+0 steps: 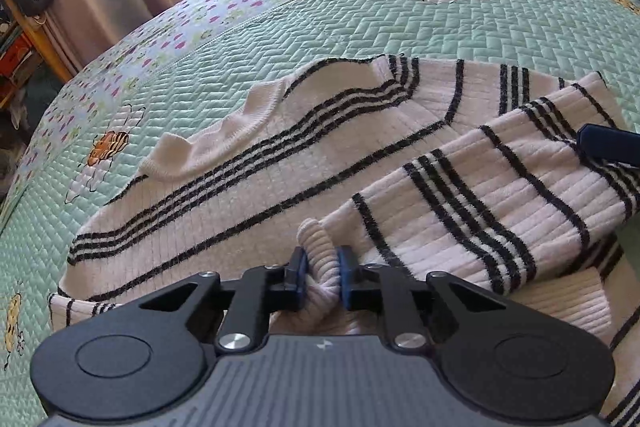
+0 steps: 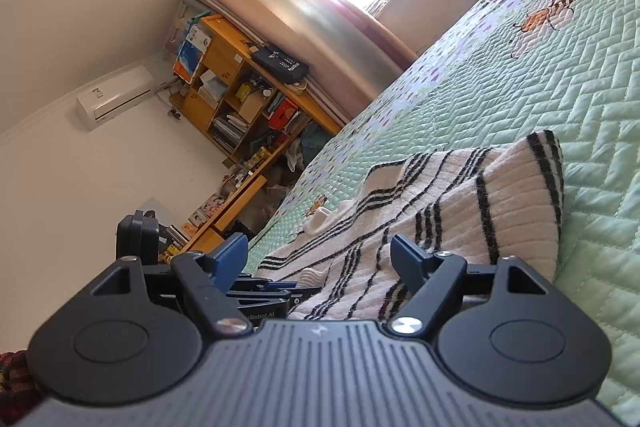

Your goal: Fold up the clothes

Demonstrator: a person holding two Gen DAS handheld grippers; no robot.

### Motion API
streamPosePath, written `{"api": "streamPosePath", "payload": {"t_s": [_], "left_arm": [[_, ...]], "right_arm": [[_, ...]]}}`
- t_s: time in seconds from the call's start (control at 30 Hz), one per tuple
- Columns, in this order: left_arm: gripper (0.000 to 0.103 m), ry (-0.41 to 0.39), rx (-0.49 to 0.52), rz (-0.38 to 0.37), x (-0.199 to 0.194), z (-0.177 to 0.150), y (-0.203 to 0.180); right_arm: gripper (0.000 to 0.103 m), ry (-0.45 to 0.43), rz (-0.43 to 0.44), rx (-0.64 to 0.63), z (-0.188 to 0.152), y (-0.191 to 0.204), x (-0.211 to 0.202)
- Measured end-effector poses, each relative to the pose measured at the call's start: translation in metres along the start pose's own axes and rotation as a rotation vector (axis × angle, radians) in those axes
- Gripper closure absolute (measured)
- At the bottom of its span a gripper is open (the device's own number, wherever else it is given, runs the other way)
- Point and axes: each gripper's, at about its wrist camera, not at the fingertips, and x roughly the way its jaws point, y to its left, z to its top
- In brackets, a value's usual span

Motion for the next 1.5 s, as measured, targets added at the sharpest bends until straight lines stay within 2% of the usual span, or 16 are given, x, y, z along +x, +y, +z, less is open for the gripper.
{"api": "streamPosePath", "payload": {"t_s": [0.27, 0.43, 0.53, 0.67, 0.73, 0.9, 1.03, 1.1, 1.17, 1.23, 1.37, 1.5], "left_arm": [[0.090, -0.013, 0.007, 0.023, -0.009, 0.007, -0.002], [0.090, -0.087, 0.004, 0.048, -0.033, 0.022, 0.003], [0.090, -0.135, -0.017, 0.046, -0.049, 0.030, 0.008], [0.090, -0.076, 0.007, 0.047, -0.037, 0.027, 0.006], [0.090, -0.077, 0.004, 0.047, -0.038, 0.025, 0.006], [0.090, -0.179, -0.085, 0.063, -0.063, 0.036, 0.021], [0.090, -0.253, -0.128, 0.128, -0.079, 0.048, 0.034], [0.090, -0.220, -0.158, 0.192, -0.069, 0.047, 0.044], [0.090, -0.142, -0.193, 0.247, -0.050, 0.040, 0.055], [0.090, -0.065, -0.230, 0.268, -0.032, 0.027, 0.065], [0.090, 0.013, -0.278, 0.226, -0.017, 0.002, 0.073], [0.090, -0.003, -0.273, 0.174, -0.026, 0.001, 0.070]], "right_arm": [[0.024, -0.034, -0.019, 0.007, 0.002, -0.001, -0.004], [0.024, -0.084, -0.044, 0.044, 0.005, -0.009, -0.013], [0.020, -0.111, -0.048, 0.131, 0.006, -0.023, -0.017], [0.019, -0.146, -0.027, 0.277, 0.007, -0.047, -0.023], [0.019, -0.175, 0.003, 0.322, 0.007, -0.053, -0.026], [0.018, -0.232, 0.026, 0.347, 0.009, -0.056, -0.032], [0.016, -0.221, 0.025, 0.251, 0.013, -0.043, -0.028], [0.016, -0.201, 0.028, 0.205, 0.013, -0.035, -0.024], [0.016, -0.180, 0.028, 0.179, 0.013, -0.032, -0.022], [0.016, -0.156, 0.024, 0.172, 0.014, -0.032, -0.019], [0.016, -0.060, -0.059, 0.186, 0.013, -0.037, -0.006], [0.016, -0.037, -0.076, 0.150, 0.012, -0.032, -0.003]]}}
